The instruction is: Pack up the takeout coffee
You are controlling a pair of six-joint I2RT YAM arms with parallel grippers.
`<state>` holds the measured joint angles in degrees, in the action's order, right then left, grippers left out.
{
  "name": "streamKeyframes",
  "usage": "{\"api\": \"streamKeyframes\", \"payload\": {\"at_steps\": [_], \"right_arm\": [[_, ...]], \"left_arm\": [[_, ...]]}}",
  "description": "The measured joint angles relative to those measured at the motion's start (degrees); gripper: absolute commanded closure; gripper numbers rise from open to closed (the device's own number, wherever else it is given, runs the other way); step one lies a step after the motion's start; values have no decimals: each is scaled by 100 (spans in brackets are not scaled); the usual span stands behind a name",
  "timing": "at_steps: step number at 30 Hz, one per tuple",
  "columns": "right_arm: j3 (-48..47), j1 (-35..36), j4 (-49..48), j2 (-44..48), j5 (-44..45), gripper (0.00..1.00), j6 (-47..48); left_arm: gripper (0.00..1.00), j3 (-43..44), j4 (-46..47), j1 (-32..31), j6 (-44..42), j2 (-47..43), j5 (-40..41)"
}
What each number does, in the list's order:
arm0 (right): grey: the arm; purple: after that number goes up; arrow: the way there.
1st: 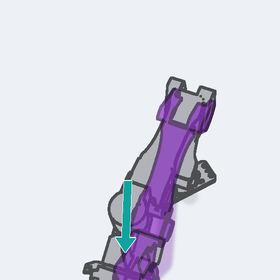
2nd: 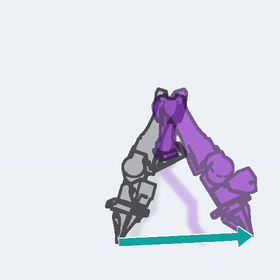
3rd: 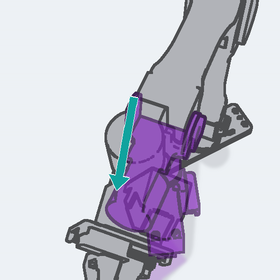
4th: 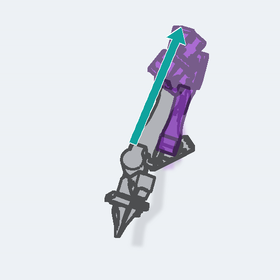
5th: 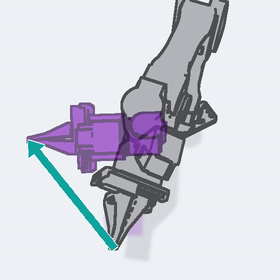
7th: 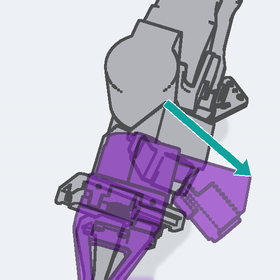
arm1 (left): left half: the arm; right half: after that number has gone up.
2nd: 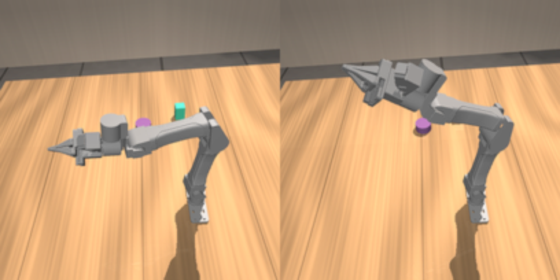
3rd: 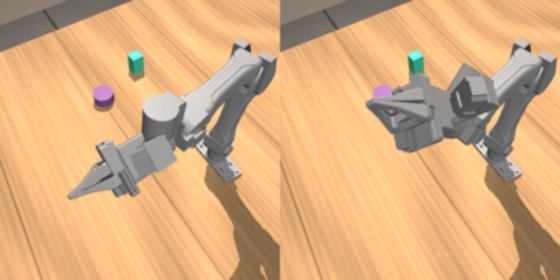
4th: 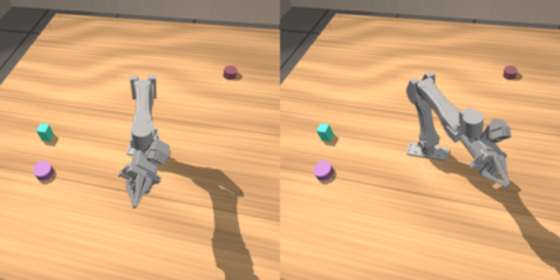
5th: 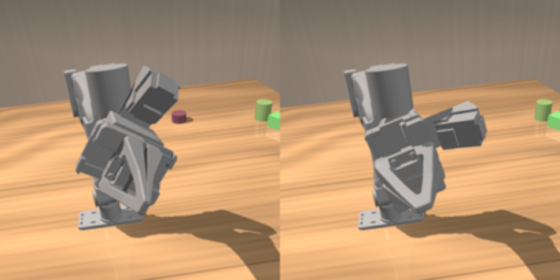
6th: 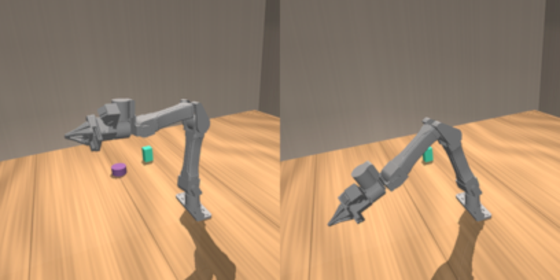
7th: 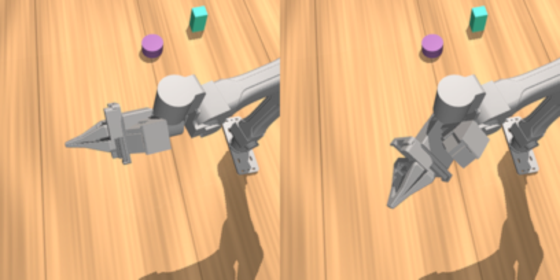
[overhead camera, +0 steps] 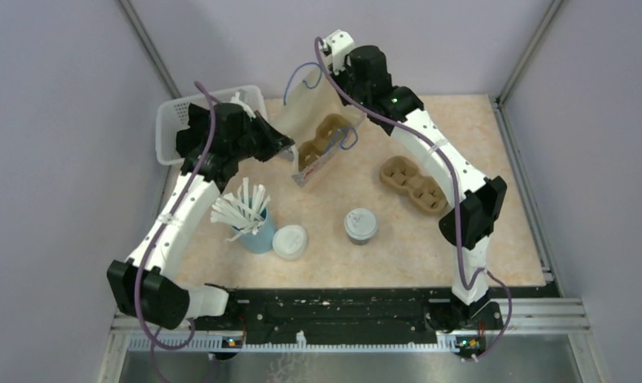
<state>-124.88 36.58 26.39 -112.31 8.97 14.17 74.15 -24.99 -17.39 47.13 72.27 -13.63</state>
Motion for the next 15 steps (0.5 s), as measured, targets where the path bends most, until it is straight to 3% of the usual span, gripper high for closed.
{"api": "streamKeyframes", "payload": {"at_steps": [7, 13, 15], "right_arm": [[-90, -48, 1637, -264, 114, 100, -831], [105, -59, 2243, -142, 59, 100, -1644], [-111, -61, 2612, -144, 96, 100, -1956]], "left_arm": [[100, 186, -553, 37, 483, 514, -321], [100, 542, -1073, 76, 109, 603, -153], [90, 1021, -1370, 111, -166, 798, 31]]}}
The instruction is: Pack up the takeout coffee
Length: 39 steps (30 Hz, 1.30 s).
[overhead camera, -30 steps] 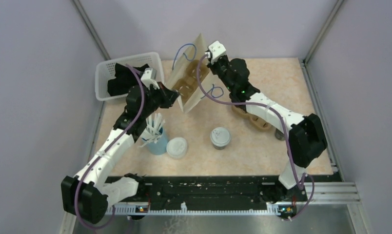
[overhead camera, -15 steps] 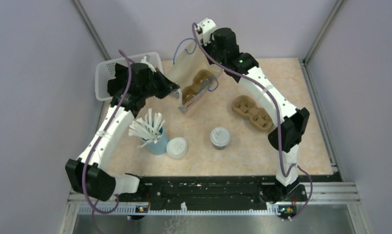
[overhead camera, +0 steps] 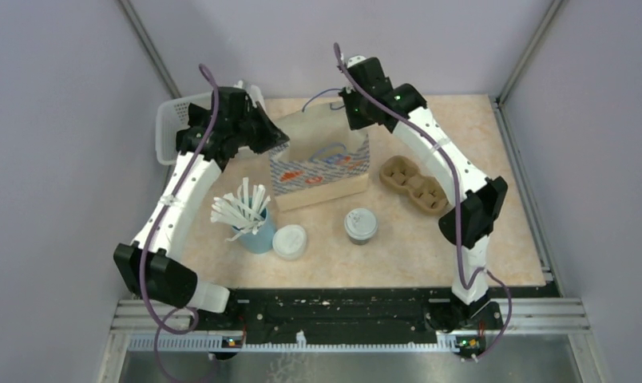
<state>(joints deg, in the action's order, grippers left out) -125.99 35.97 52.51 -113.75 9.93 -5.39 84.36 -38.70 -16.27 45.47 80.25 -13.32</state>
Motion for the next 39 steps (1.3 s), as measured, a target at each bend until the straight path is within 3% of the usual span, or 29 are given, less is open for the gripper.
{"api": "streamKeyframes", "payload": {"at_steps": [2, 10, 16, 20, 23, 26, 28, 31, 36, 39], "right_arm": [[-181, 0, 251, 24, 0, 100, -372], [907, 256, 151, 774, 308, 100, -1851], [1368, 341, 63, 1060, 619, 100, -2365], [1399, 374, 76, 1132, 756, 96, -2538], [1399, 444, 101, 1161, 824, 84, -2636], [1386, 516, 173, 1161, 866, 55, -2675], [1283, 546, 337, 1161, 918, 31, -2669], [920, 555, 625, 1167, 960, 3, -2474], [758, 553, 1075, 1733, 817, 1, -1801], [1246, 557, 1121, 2529, 367, 1, -1615]], "left_arm": [[83, 474, -221, 46, -345, 221, 208], [31, 905, -636, 111, -1307, 463, 509], [18, 859, -931, 90, -1891, 352, 699], [22, 824, -973, 79, -2328, 232, 807], [27, 841, -940, 57, -2645, 249, 892], [35, 1049, -968, 42, -2946, 463, 979], [47, 1244, -990, 37, -3097, 686, 1036], [52, 1322, -1005, 37, -3230, 907, 1220], [58, 1248, -973, 37, -3300, 903, 1443], [59, 1228, -918, 37, -3318, 885, 1488]]}}
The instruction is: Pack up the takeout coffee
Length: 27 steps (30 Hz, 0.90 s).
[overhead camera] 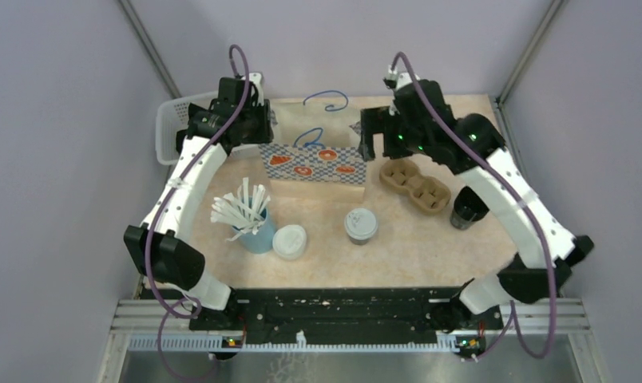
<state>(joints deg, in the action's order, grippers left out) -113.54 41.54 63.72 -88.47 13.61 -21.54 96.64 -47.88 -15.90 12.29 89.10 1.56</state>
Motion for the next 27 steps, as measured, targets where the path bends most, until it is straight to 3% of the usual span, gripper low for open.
{"api": "streamKeyframes", "payload": {"at_steps": [6, 12, 27], "right_arm": [[2131, 210, -278, 1416, -1027, 1, -282], [4153, 793, -1163, 1263, -1353, 3, -463], [4454, 909, -1950, 686, -560, 7, 92]], "left_arm": [[64, -76, 26, 0, -4, -13, 83], [69, -87, 31, 0, -4, -24, 90], [69, -157, 28, 0, -7, -46, 109]]}}
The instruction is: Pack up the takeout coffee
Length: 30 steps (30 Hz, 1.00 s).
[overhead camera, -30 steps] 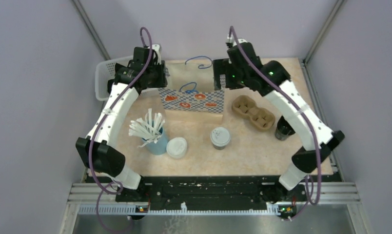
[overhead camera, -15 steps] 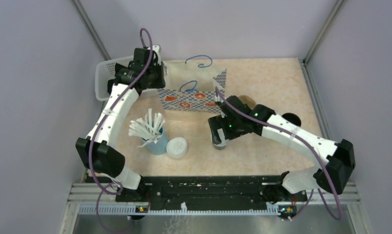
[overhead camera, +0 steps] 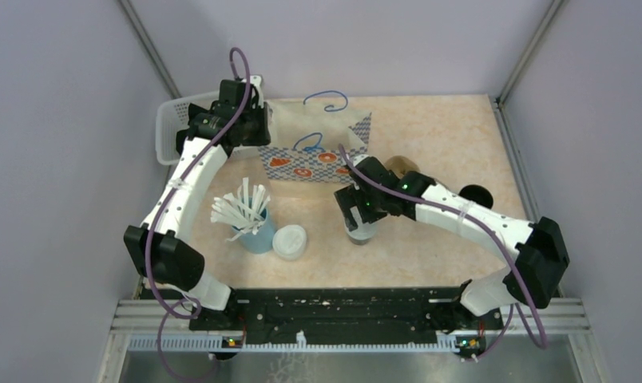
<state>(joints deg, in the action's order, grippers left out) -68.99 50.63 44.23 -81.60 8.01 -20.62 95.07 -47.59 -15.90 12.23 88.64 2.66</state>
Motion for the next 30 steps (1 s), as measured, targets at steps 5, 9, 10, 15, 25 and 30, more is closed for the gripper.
{"api": "streamKeyframes", "payload": {"at_steps": [5, 9, 10, 15, 25, 30], "right_arm": [[2, 0, -20, -157, 35, 8, 98], [57, 0, -46, -173, 31, 10, 114], [79, 0, -66, -173, 31, 10, 116], [153, 4, -103, -190, 9, 10, 116], [153, 98, -125, -358, 52, 14, 216], [153, 98, -129, -396, 105, 16, 232]], "left_arm": [[69, -15, 2, 0, 2, 0, 0], [69, -22, 2, 0, 2, 0, 0], [70, -24, 4, 0, 2, 0, 0], [69, -31, 2, 0, 2, 0, 0], [69, -37, 4, 0, 2, 0, 0], [69, -37, 4, 0, 0, 0, 2]]}}
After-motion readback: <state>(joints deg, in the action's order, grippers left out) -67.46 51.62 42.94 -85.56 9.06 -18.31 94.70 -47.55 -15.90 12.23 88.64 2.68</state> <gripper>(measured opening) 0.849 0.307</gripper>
